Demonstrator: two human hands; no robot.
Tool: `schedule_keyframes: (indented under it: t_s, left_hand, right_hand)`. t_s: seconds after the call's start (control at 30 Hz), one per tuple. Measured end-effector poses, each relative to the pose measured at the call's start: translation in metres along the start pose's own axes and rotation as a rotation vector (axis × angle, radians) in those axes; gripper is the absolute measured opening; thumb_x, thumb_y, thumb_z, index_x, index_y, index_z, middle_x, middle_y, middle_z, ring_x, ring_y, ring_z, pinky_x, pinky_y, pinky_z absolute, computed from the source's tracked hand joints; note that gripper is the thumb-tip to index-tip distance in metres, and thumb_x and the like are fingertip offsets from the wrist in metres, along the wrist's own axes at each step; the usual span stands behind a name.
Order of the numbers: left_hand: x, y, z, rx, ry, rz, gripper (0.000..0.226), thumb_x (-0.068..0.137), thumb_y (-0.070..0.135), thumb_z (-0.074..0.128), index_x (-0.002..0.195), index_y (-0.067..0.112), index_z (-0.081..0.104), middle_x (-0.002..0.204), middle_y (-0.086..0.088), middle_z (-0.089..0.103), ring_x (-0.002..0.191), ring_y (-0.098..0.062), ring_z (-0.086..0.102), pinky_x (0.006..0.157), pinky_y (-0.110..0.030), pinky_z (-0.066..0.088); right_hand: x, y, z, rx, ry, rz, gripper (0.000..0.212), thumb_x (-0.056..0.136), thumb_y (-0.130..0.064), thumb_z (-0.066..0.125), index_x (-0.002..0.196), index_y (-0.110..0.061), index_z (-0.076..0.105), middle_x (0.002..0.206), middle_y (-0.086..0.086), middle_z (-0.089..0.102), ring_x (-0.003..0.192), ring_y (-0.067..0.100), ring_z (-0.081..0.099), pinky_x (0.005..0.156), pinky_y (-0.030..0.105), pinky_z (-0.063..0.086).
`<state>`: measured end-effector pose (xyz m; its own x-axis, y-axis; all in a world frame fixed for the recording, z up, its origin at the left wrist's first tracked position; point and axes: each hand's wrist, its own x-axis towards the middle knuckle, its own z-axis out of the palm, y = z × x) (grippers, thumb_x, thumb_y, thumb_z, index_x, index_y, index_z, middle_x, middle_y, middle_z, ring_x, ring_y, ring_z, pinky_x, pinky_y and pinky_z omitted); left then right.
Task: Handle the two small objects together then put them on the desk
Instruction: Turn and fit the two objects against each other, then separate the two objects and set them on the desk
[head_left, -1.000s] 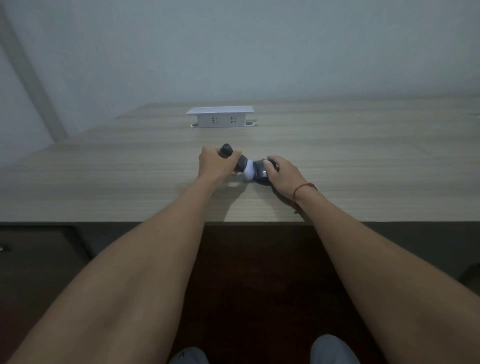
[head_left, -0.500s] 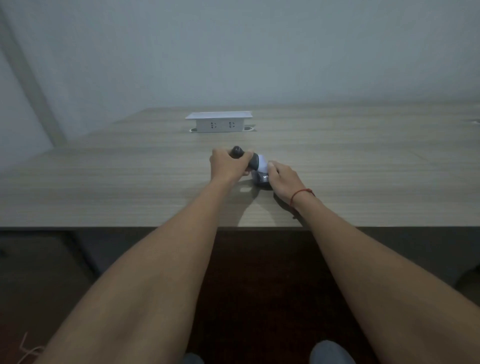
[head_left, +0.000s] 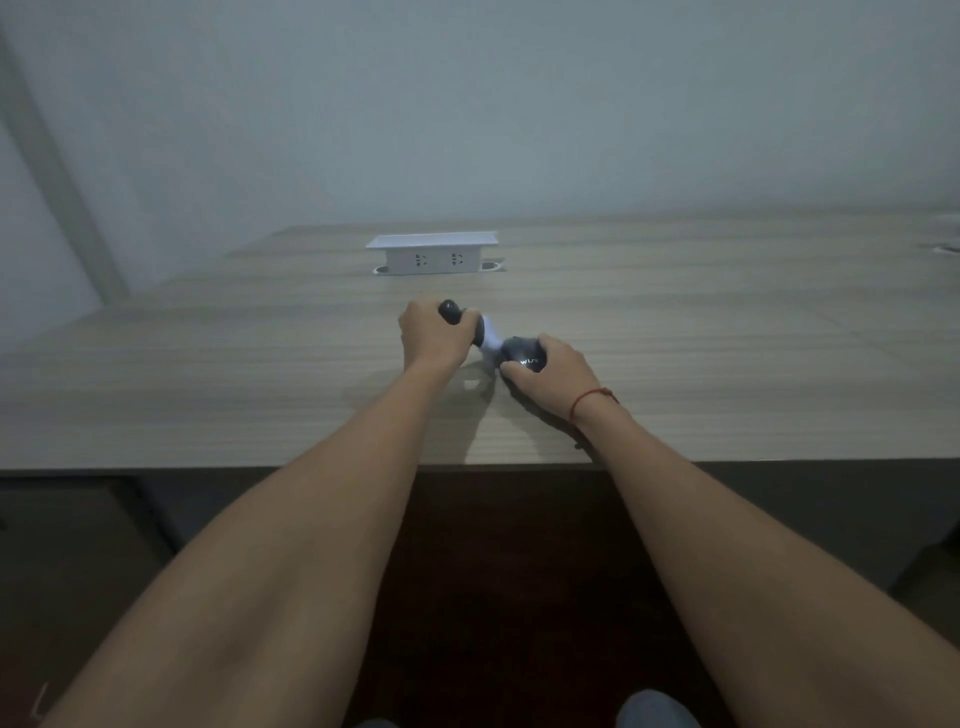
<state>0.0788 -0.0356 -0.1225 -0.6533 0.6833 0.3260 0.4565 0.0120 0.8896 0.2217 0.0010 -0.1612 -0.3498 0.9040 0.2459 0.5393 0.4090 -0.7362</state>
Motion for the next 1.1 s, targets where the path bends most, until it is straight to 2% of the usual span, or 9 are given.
schedule_keyframes:
  t_s: [0.17, 0.37, 0.53, 0.6, 0.7, 0.77, 0.93, 1.03, 1.1]
  left_hand:
    - [-0.009, 0.011, 0.017, -0.222, -0.104, -0.067, 0.021, 0.080, 0.016, 0.075, 0.077, -0.002, 0.064, 0.087, -0.019, 0.070, 0.072, -0.029, 0.072, 0.069, -0.037, 0.063]
    - [0.000, 0.014, 0.018, 0.005, -0.015, -0.041, 0.022, 0.073, 0.017, 0.070, 0.057, 0.007, 0.058, 0.073, -0.018, 0.067, 0.069, -0.032, 0.069, 0.066, -0.033, 0.057]
    - [-0.001, 0.030, 0.013, -0.031, -0.252, 0.035, 0.017, 0.074, 0.007, 0.072, 0.070, -0.008, 0.066, 0.071, -0.021, 0.066, 0.063, -0.033, 0.072, 0.061, -0.038, 0.063]
    - [0.001, 0.036, 0.014, 0.047, -0.283, 0.064, 0.016, 0.073, 0.006, 0.072, 0.064, -0.003, 0.062, 0.068, -0.023, 0.065, 0.065, -0.036, 0.073, 0.061, -0.043, 0.063]
    - [0.002, 0.040, 0.023, 0.167, -0.220, 0.117, 0.034, 0.072, 0.006, 0.069, 0.048, 0.009, 0.045, 0.054, -0.011, 0.055, 0.060, -0.034, 0.067, 0.056, -0.034, 0.059]
    - [-0.001, 0.042, 0.028, 0.207, -0.179, 0.150, 0.040, 0.073, 0.009, 0.068, 0.046, 0.012, 0.039, 0.052, -0.003, 0.047, 0.057, -0.028, 0.057, 0.049, -0.025, 0.047]
    - [0.005, 0.030, 0.030, 0.065, -0.200, 0.093, 0.027, 0.056, 0.015, 0.071, 0.043, 0.011, 0.048, 0.053, -0.010, 0.055, 0.062, -0.027, 0.068, 0.066, -0.046, 0.062]
    - [0.004, 0.023, 0.027, 0.142, -0.084, 0.041, 0.028, 0.063, 0.014, 0.070, 0.046, 0.009, 0.049, 0.061, -0.014, 0.060, 0.068, -0.035, 0.067, 0.065, -0.030, 0.056]
    - [0.000, 0.019, 0.021, 0.181, 0.000, 0.021, 0.030, 0.073, 0.015, 0.068, 0.051, 0.009, 0.048, 0.075, -0.022, 0.066, 0.081, -0.037, 0.067, 0.064, -0.031, 0.049]
  right_hand:
    - [-0.002, -0.002, -0.001, -0.012, 0.001, 0.018, 0.037, 0.080, -0.038, 0.064, 0.106, -0.014, 0.056, 0.098, 0.001, 0.059, 0.090, 0.020, 0.057, 0.076, 0.031, 0.045]
    - [-0.001, -0.002, 0.000, -0.014, 0.014, 0.060, 0.048, 0.077, -0.043, 0.065, 0.111, -0.011, 0.052, 0.100, 0.002, 0.056, 0.090, 0.022, 0.056, 0.075, 0.034, 0.046]
    - [-0.003, -0.002, 0.000, 0.023, 0.019, 0.056, 0.048, 0.079, -0.038, 0.065, 0.113, -0.011, 0.046, 0.096, 0.002, 0.057, 0.089, 0.023, 0.059, 0.075, 0.037, 0.050]
    - [-0.004, -0.003, 0.000, 0.040, 0.010, 0.059, 0.051, 0.079, -0.036, 0.065, 0.116, -0.011, 0.042, 0.097, 0.002, 0.057, 0.091, 0.024, 0.060, 0.079, 0.042, 0.053]
    - [-0.003, -0.004, 0.000, 0.058, -0.013, 0.081, 0.070, 0.079, -0.039, 0.066, 0.132, -0.011, 0.031, 0.103, 0.001, 0.057, 0.098, 0.024, 0.061, 0.086, 0.044, 0.054]
    - [-0.003, -0.004, 0.002, 0.060, -0.021, 0.087, 0.086, 0.079, -0.041, 0.067, 0.144, -0.014, 0.017, 0.113, 0.003, 0.057, 0.104, 0.024, 0.059, 0.089, 0.044, 0.052]
    - [-0.002, -0.002, 0.001, 0.070, -0.011, 0.063, 0.067, 0.080, -0.036, 0.066, 0.132, -0.017, 0.028, 0.104, 0.001, 0.058, 0.097, 0.023, 0.060, 0.085, 0.042, 0.053]
    - [-0.001, -0.001, 0.001, 0.033, -0.002, 0.082, 0.085, 0.079, -0.038, 0.066, 0.143, -0.008, 0.018, 0.118, 0.009, 0.058, 0.107, 0.029, 0.058, 0.086, 0.039, 0.050]
    - [-0.002, -0.001, 0.001, 0.032, 0.005, 0.085, 0.094, 0.078, -0.041, 0.066, 0.147, -0.008, 0.011, 0.130, 0.012, 0.054, 0.118, 0.031, 0.054, 0.093, 0.040, 0.048]
